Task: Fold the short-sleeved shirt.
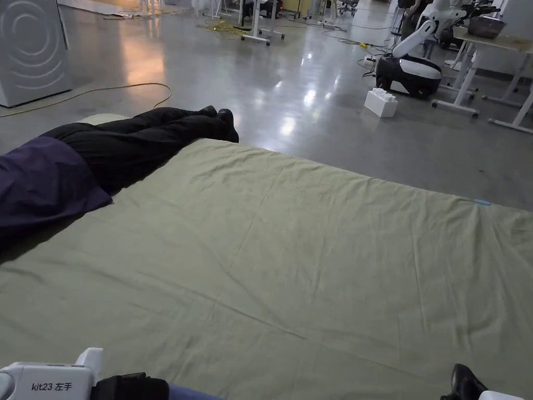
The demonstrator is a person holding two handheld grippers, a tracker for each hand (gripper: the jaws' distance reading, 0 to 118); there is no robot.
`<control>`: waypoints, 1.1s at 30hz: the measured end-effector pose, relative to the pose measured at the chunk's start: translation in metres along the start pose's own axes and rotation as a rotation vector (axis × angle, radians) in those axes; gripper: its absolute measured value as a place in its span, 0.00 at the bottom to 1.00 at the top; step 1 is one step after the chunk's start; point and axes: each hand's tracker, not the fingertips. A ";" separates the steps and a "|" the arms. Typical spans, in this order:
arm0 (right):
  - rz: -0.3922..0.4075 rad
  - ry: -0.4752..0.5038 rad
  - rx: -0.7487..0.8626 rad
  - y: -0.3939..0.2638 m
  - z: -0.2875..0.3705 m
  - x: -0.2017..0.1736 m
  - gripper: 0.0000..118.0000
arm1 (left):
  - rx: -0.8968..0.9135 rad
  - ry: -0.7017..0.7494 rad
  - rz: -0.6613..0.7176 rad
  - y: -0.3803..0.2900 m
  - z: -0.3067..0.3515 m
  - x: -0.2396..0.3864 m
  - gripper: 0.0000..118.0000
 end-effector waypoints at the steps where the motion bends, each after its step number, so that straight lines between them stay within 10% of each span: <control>1: 0.002 -0.001 -0.004 0.000 -0.001 0.000 0.00 | -0.022 -0.037 0.022 -0.002 -0.005 -0.001 0.84; 10: 0.021 0.002 -0.023 -0.003 -0.004 -0.005 0.00 | -0.026 0.005 -0.053 0.002 -0.018 -0.025 0.58; 13: 0.022 0.014 -0.027 -0.005 -0.004 -0.008 0.00 | -0.038 0.158 -0.062 -0.009 -0.023 -0.018 0.14; 33: -0.003 0.022 0.007 0.000 -0.001 0.010 0.00 | 0.066 0.276 -0.233 0.017 0.046 0.082 0.09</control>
